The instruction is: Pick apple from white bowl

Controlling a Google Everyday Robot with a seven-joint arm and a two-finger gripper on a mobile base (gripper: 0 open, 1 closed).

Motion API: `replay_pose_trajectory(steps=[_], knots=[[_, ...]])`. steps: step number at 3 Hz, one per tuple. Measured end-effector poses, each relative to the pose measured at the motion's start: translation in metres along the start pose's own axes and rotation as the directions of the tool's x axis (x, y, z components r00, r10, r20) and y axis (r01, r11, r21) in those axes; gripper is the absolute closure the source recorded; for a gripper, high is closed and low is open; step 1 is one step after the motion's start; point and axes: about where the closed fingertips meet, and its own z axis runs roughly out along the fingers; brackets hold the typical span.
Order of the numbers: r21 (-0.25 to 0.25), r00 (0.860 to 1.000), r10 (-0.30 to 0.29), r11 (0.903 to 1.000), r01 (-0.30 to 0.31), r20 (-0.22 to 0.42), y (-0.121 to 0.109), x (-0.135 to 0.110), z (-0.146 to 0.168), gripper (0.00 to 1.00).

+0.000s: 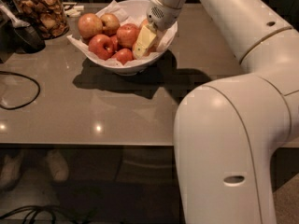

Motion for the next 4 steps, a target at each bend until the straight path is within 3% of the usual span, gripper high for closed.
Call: replay_pose_trajectory(steps=[2, 4], knots=[[0.074, 0.996, -0.056, 0.996, 0.05, 0.075, 0.01, 0.0, -0.044, 1.0], [0.092, 0.99, -0.1, 0.9916, 0.091, 0.101, 0.018, -0.006, -0.071, 1.0]])
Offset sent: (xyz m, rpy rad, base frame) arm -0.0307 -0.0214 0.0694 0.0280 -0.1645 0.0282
